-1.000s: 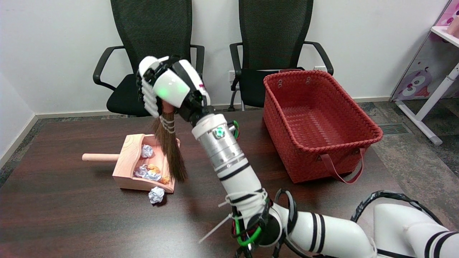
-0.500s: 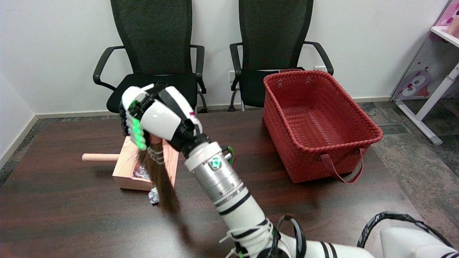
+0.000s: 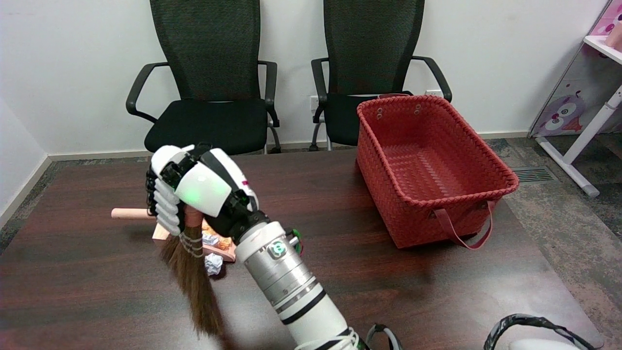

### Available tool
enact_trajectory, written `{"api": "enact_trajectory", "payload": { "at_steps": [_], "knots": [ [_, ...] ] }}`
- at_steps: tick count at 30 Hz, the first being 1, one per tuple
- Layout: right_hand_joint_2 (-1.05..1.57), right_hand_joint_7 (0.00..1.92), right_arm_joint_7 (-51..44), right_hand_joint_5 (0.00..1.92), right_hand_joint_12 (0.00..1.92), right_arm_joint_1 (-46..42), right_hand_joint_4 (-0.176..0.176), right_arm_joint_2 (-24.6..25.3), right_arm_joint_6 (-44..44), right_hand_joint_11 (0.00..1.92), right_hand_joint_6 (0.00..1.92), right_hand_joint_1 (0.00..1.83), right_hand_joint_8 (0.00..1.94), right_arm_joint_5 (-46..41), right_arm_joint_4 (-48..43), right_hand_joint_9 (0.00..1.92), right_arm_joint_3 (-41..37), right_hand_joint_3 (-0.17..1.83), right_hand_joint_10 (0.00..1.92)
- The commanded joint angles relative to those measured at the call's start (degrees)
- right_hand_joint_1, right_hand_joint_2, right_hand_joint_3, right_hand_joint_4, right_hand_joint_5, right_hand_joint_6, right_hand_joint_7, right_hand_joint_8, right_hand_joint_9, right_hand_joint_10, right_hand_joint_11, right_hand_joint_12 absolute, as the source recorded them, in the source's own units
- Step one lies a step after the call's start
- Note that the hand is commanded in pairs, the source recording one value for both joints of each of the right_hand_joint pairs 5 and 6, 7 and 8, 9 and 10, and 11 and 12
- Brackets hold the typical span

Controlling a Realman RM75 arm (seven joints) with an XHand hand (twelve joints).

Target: Sweep the paper ball into the dustpan.

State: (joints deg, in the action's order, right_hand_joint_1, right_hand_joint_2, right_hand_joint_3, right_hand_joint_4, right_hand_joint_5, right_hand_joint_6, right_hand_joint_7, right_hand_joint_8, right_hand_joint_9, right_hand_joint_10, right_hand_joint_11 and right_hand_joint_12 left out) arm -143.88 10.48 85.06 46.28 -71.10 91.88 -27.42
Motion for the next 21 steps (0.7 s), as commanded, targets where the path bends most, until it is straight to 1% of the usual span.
{"api": "enact_trajectory", "payload": {
  "at_steps": [1,5,14,21],
  "knots": [
    [1.22,1.92,5.63,1.92,1.92,-0.51,0.019,5.57,-1.01,1.92,1.92,0.69,1.92,-7.66,-8.9,1.92,0.18,1.83,1.92],
    [1.17,1.92,10.35,1.92,1.92,1.3,0.015,6.35,-0.92,1.92,1.92,0.7,1.92,-8.44,-13.49,1.92,0.09,1.83,1.92],
    [1.15,1.92,10.81,1.92,1.92,3.05,0.011,6.53,-0.04,1.92,1.92,0.71,1.92,-10.91,-19.35,1.92,-0.09,1.83,1.92],
    [1.14,1.92,10.73,1.92,1.92,3.23,0.009,6.7,1.89,1.92,1.92,0.7,1.92,-10.89,-20.6,1.92,-0.18,1.83,1.92]
  ]
}}
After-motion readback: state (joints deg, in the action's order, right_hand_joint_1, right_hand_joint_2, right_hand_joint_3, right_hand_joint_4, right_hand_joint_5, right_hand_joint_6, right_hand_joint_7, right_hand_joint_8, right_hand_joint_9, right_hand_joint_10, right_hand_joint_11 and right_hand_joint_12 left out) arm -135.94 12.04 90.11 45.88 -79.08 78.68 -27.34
